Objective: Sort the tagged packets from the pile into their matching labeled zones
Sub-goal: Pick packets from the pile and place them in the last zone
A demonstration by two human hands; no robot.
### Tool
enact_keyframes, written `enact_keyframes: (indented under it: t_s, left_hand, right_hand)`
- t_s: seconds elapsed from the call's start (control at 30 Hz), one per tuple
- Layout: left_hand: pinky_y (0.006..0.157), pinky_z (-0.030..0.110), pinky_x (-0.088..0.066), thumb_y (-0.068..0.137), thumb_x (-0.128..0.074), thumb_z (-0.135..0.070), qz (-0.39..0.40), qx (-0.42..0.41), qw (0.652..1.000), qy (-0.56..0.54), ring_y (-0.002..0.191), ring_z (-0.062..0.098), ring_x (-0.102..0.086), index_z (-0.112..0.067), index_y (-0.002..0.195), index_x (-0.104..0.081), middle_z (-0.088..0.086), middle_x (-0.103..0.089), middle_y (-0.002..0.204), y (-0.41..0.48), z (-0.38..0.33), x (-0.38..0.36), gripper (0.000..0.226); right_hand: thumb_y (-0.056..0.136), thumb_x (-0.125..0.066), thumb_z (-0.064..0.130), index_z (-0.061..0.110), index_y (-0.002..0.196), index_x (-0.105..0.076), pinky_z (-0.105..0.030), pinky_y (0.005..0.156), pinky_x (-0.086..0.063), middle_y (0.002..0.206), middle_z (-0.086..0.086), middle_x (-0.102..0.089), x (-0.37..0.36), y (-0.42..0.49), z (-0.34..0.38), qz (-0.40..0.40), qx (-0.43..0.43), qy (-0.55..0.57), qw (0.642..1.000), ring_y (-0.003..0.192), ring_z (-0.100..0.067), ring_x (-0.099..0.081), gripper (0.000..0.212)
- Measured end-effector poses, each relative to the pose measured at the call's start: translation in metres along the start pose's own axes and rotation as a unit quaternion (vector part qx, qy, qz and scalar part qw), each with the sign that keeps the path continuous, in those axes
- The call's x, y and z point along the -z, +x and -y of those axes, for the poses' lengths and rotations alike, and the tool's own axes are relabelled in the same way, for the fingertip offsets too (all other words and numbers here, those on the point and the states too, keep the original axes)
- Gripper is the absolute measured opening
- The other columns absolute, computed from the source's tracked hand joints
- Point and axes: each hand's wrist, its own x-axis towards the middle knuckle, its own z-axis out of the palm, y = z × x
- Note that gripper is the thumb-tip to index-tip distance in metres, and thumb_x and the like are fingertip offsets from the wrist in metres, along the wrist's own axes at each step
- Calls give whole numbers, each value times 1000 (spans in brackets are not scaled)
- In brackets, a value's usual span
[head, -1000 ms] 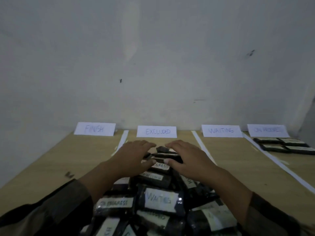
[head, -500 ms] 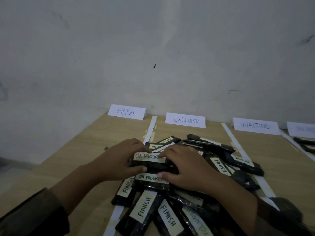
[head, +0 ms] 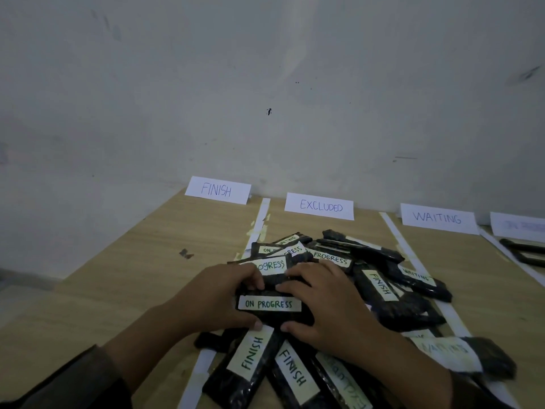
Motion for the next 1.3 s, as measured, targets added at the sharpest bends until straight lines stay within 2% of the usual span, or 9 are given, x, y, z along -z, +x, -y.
enact_keyframes:
  t_s: [0.2,0.33,0.4,0.53,0.67,0.73,0.97,1.1,1.3]
  left_hand:
    - [65,33,-55,51,-91,-34,-34,50,989,-133,72,15,-65,-40,83,-59,-10,-65,87,12,-2,9,46]
    - [69,39,-57,52,-91,-35,-43,58,983,-169,76,23,-67,-42,87,-61,-4,-67,92,20,-3,12,46]
    - [71,35,-58,57,-89,-32,-42,51,981,-181,81,20,-67,-39,89,-61,-4,-68,96,25,-6,12,43]
    - [75,11,-42,64,-84,-36,-54,26,993,-98,96,-1,-56,-39,108,-54,-18,-59,109,38,-15,14,54]
    - [92,21,-36,70,-76,-48,-54,-15,998,-1,113,2,-43,-36,128,-46,-18,-48,124,59,-27,11,66]
    - [97,25,-36,75,-72,-49,-52,-42,997,35,119,4,-41,-34,130,-45,-15,-47,130,73,-39,6,64]
    - [102,37,-38,82,-62,-54,-18,-94,993,73,123,15,-43,-28,134,-42,-7,-48,132,140,-92,-31,62]
    - [104,37,-36,83,-59,-55,16,-103,990,92,129,16,-38,-28,138,-37,-5,-42,140,175,-123,-52,66]
    - [106,36,-35,85,-55,-56,50,-127,984,116,133,17,-36,-26,142,-31,-3,-36,147,218,-171,-86,69]
  right_hand:
    - [67,-65,52,23,119,-62,-25,81,-42,100,8,-62,5,2,-6,-43,-9,46,998,90,-14,-59,60]
    - [67,-68,50,21,122,-60,-26,79,-44,105,5,-61,8,4,-13,-51,-12,51,997,95,-15,-59,64]
    - [68,-66,51,21,122,-60,-27,80,-45,107,5,-60,9,6,-19,-52,-20,49,997,98,-16,-58,62]
    - [66,-69,49,19,119,-63,-29,78,-46,105,3,-61,14,5,-37,-61,-47,38,996,95,-17,-58,61]
    - [71,-75,45,22,125,-59,-27,85,-38,112,5,-59,26,-7,-66,-58,-92,16,994,102,-15,-54,61]
    - [73,-75,42,22,127,-57,-25,82,-36,114,4,-58,33,-16,-83,-51,-117,7,992,103,-16,-52,60]
    - [75,-74,41,24,129,-54,-24,78,-33,116,7,-54,58,-61,-146,-55,-209,-15,976,106,-14,-50,59]
    - [76,-72,38,26,130,-51,-23,75,-35,118,8,-52,70,-92,-181,-44,-267,-31,962,105,-13,-50,59]
    - [76,-74,35,24,131,-51,-26,83,-41,120,6,-53,87,-141,-227,-38,-333,-45,941,106,-15,-52,60]
